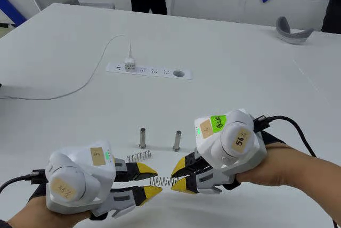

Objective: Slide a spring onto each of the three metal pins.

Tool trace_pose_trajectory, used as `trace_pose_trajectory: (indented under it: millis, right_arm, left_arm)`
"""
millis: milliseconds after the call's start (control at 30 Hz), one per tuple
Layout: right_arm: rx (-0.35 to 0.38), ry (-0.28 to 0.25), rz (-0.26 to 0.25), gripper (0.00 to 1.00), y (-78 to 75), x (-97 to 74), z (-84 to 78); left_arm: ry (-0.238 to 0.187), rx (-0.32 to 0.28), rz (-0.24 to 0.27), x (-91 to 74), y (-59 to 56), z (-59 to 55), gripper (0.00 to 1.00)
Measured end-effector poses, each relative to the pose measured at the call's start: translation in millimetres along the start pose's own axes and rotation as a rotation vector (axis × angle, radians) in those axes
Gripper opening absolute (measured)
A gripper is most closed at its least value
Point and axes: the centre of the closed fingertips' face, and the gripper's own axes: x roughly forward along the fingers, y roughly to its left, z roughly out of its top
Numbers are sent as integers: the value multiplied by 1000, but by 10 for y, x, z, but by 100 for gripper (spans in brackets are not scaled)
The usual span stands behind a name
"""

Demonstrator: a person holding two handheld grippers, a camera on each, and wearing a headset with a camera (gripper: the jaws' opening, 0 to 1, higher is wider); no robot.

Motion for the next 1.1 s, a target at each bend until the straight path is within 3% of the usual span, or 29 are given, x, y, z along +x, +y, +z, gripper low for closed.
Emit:
trace_pose_trajectory:
  millis: [333, 800, 1100]
  right_arm:
    - [-11, 8, 11, 12, 29, -30, 40]
    - [8, -67, 15, 12, 4, -127, 286]
    - [3, -87, 12, 12, -7, -125, 373]
  left_arm:
    - [9, 18, -10, -3, -28, -15, 13]
    - [6, 21, -7, 7, -9, -14, 12]
    - [0, 19, -7, 9, -12, 2, 11]
